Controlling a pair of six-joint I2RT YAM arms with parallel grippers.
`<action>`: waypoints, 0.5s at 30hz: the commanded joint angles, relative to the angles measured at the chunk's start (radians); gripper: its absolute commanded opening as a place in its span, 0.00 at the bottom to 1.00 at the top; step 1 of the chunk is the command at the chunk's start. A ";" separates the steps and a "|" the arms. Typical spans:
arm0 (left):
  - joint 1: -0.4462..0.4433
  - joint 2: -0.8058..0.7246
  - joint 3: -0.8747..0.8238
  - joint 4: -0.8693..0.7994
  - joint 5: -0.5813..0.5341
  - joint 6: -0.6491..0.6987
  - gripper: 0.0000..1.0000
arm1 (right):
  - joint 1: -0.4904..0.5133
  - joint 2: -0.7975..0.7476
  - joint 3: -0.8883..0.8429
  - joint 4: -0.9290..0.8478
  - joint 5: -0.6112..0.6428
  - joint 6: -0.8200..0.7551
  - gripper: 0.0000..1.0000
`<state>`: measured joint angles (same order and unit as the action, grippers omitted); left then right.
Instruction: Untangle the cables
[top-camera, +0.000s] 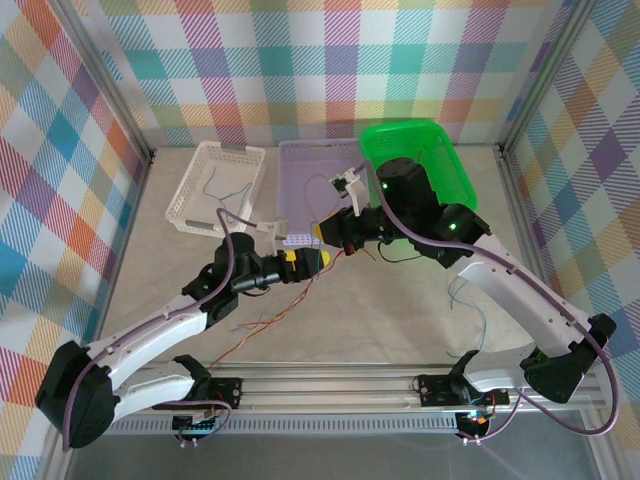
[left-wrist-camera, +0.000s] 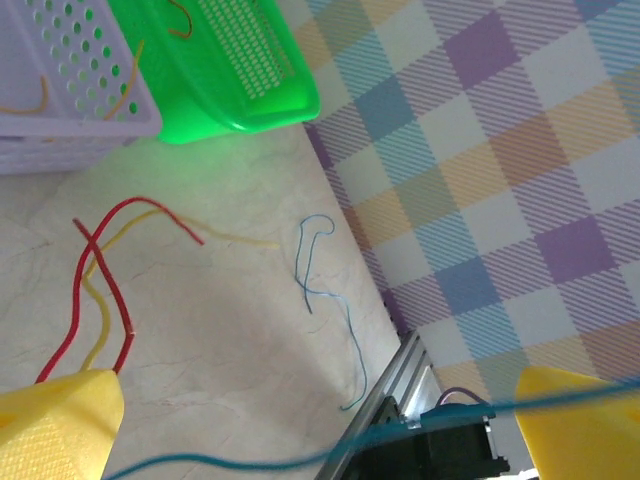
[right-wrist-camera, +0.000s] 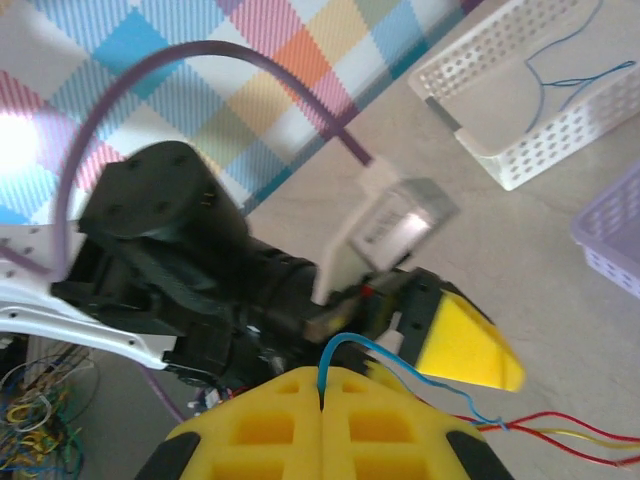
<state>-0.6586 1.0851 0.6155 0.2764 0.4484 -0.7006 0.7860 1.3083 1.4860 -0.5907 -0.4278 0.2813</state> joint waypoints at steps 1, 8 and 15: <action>-0.022 0.040 0.051 0.052 0.015 0.050 0.98 | 0.006 -0.006 -0.013 0.060 -0.098 0.029 0.00; -0.039 0.077 0.093 0.041 -0.024 0.067 0.03 | 0.006 -0.021 -0.036 0.054 -0.081 0.040 0.00; -0.039 0.038 0.130 -0.084 -0.151 0.098 0.00 | 0.004 -0.095 -0.108 0.051 0.074 0.061 0.08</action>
<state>-0.6861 1.1557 0.7048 0.2455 0.3740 -0.6323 0.7860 1.2705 1.4090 -0.5613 -0.4248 0.3214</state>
